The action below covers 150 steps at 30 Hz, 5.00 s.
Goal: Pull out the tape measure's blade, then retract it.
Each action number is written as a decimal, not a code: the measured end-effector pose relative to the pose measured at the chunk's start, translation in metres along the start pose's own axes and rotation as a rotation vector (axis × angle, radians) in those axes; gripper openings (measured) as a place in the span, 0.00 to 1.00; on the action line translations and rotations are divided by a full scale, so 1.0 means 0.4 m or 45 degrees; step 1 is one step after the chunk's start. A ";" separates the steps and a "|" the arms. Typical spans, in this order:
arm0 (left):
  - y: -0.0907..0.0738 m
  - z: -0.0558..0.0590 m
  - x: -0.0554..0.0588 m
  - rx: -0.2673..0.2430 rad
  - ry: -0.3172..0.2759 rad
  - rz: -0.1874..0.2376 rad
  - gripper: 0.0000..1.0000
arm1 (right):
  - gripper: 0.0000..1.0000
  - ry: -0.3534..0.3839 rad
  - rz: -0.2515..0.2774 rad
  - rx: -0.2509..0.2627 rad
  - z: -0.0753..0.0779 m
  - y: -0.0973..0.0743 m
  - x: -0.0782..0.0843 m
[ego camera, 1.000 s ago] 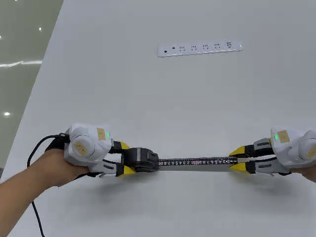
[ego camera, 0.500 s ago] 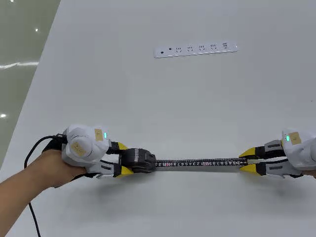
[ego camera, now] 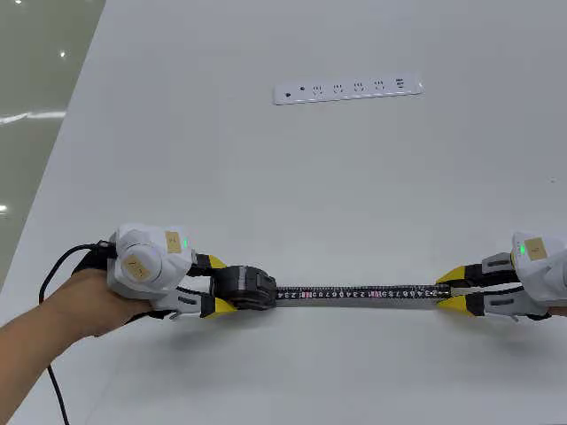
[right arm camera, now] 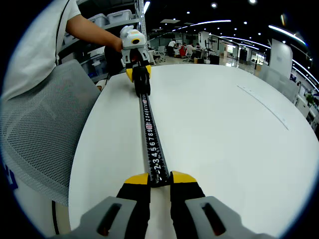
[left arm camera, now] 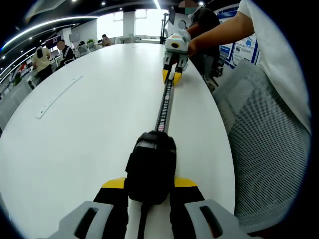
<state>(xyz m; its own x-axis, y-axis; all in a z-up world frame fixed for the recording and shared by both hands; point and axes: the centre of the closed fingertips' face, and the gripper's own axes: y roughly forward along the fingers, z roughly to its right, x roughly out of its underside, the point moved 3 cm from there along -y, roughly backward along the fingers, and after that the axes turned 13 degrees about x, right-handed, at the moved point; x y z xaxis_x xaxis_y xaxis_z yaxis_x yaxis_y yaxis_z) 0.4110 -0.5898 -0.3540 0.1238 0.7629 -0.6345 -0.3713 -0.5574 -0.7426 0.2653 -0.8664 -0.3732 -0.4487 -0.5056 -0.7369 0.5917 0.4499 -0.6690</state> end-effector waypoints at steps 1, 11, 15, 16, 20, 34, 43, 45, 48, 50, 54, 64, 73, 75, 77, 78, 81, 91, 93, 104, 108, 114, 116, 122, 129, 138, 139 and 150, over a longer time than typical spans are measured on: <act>0.000 0.000 -0.001 0.000 0.000 -0.004 0.29 | 0.12 0.005 0.001 0.003 0.001 0.000 0.001; 0.002 0.000 -0.004 -0.016 -0.010 0.006 0.29 | 0.13 0.002 -0.012 0.009 -0.009 0.011 0.011; 0.002 0.001 -0.004 -0.024 -0.017 0.007 0.30 | 0.14 -0.012 -0.013 0.004 -0.011 0.010 0.011; 0.003 0.003 -0.004 -0.025 -0.019 0.008 0.30 | 0.14 -0.016 -0.014 0.005 -0.012 0.009 0.011; 0.002 0.003 -0.004 -0.029 -0.034 0.008 0.30 | 0.14 -0.019 -0.017 0.014 -0.009 0.009 0.013; 0.002 0.005 -0.007 -0.041 -0.075 0.007 0.31 | 0.19 -0.030 -0.024 0.029 -0.011 0.003 0.016; -0.003 0.007 -0.018 -0.031 -0.154 0.081 0.37 | 0.27 0.002 -0.024 0.061 -0.008 -0.012 0.021; -0.005 0.005 -0.014 -0.042 -0.153 0.069 0.41 | 0.31 0.011 -0.012 0.072 -0.005 -0.014 0.017; -0.010 0.005 -0.016 -0.053 -0.179 0.090 0.48 | 0.35 0.015 -0.007 0.080 -0.004 -0.015 0.011; -0.014 0.007 -0.013 -0.059 -0.182 0.091 0.49 | 0.40 0.020 0.000 0.080 -0.007 -0.015 0.007; -0.022 0.013 -0.015 -0.060 -0.201 0.110 0.53 | 0.48 0.045 0.008 0.095 -0.007 -0.015 0.002; -0.044 0.030 -0.030 -0.108 -0.197 0.131 0.66 | 0.65 0.061 0.015 0.146 -0.004 -0.026 -0.009; -0.061 0.045 -0.041 -0.151 -0.214 0.175 0.75 | 0.75 0.081 0.029 0.187 -0.016 -0.036 -0.032; -0.064 0.049 -0.038 -0.153 -0.220 0.172 0.76 | 0.76 0.097 0.038 0.198 -0.018 -0.039 -0.039; -0.068 0.059 -0.039 -0.153 -0.235 0.185 0.78 | 0.75 0.095 0.043 0.203 -0.026 -0.045 -0.047; -0.069 0.064 -0.037 -0.154 -0.241 0.189 0.80 | 0.77 0.103 0.046 0.206 -0.029 -0.047 -0.051; -0.075 0.076 -0.034 -0.166 -0.252 0.199 0.82 | 0.79 0.113 0.045 0.220 -0.037 -0.054 -0.060; -0.098 0.095 -0.013 -0.240 -0.320 0.251 0.89 | 0.84 0.136 0.037 0.272 -0.053 -0.069 -0.070; -0.103 0.099 -0.013 -0.257 -0.335 0.270 0.90 | 0.84 0.146 0.032 0.278 -0.055 -0.070 -0.070; -0.109 0.139 -0.005 -0.284 -0.392 0.323 0.92 | 0.90 0.211 -0.012 0.330 -0.066 -0.088 -0.077; -0.116 0.152 -0.006 -0.305 -0.394 0.338 0.93 | 0.90 0.216 -0.011 0.364 -0.069 -0.102 -0.082; -0.118 0.173 -0.002 -0.314 -0.407 0.354 0.93 | 0.92 0.227 -0.017 0.397 -0.079 -0.115 -0.085; -0.123 0.177 0.000 -0.327 -0.416 0.365 0.93 | 0.92 0.238 -0.017 0.407 -0.081 -0.119 -0.081; -0.144 0.190 0.010 -0.360 -0.443 0.392 0.95 | 0.94 0.250 -0.015 0.436 -0.091 -0.138 -0.084; -0.163 0.198 0.023 -0.410 -0.492 0.444 0.96 | 0.94 0.287 -0.039 0.467 -0.097 -0.156 -0.070; -0.181 0.222 0.048 -0.441 -0.530 0.458 0.96 | 0.95 0.317 -0.054 0.499 -0.107 -0.186 -0.072; -0.182 0.224 0.054 -0.447 -0.532 0.456 0.96 | 0.95 0.323 -0.048 0.501 -0.108 -0.188 -0.074; -0.201 0.252 0.097 -0.472 -0.589 0.469 0.96 | 0.95 0.333 -0.063 0.524 -0.127 -0.213 -0.053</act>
<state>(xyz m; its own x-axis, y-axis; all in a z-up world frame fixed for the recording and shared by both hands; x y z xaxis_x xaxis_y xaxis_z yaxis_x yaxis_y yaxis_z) 0.3529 -0.4824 -0.2972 -0.3849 0.5181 -0.7638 0.0349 -0.8188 -0.5730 0.1904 -0.8566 -0.3057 -0.6049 -0.2932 -0.7404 0.7574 0.0752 -0.6486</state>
